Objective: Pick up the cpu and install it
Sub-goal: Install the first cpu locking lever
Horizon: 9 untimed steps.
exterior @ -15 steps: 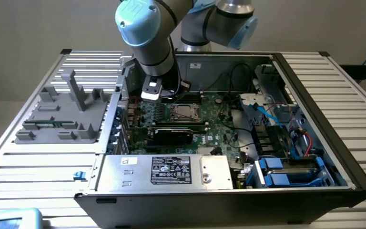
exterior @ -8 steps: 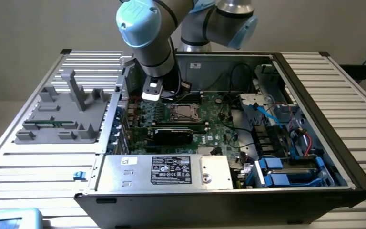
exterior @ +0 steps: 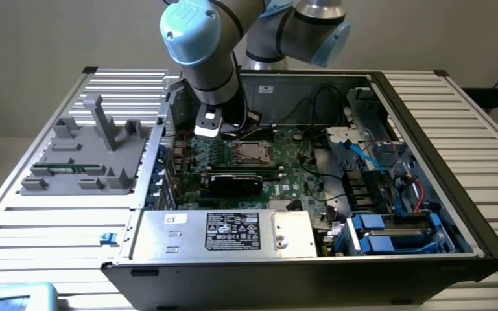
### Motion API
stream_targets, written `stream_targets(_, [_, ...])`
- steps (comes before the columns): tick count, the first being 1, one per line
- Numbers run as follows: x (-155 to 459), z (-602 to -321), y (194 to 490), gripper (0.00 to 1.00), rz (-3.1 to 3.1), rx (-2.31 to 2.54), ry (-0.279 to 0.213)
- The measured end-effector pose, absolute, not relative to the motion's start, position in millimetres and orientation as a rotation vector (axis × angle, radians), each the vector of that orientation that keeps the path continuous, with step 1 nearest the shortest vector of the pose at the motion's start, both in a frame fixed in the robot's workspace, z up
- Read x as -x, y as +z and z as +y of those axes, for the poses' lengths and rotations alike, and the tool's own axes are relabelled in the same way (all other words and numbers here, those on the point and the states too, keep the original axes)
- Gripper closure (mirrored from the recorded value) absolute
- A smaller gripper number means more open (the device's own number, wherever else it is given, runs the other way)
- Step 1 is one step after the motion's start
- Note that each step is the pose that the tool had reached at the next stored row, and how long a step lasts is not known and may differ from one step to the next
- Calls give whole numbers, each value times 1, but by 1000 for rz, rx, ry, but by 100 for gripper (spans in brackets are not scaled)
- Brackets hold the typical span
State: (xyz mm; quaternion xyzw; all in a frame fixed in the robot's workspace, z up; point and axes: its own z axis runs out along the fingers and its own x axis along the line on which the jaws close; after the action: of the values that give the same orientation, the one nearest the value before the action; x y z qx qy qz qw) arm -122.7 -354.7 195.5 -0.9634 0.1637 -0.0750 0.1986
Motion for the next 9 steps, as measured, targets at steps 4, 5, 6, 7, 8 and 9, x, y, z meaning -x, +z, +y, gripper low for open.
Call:
stream_targets(4, [122,-355,195,89,458,2695,-210])
stream_targets(5, [122,-355,195,89,458,2695,-210])
stream_targets(6, [122,-355,195,89,458,2695,-210])
stream_targets(7, [121,-355,195,89,458,2695,-210])
stream_targets(8, [121,-355,194,89,458,2695,-210])
stream_targets(9, [121,-355,194,89,458,2695,-210])
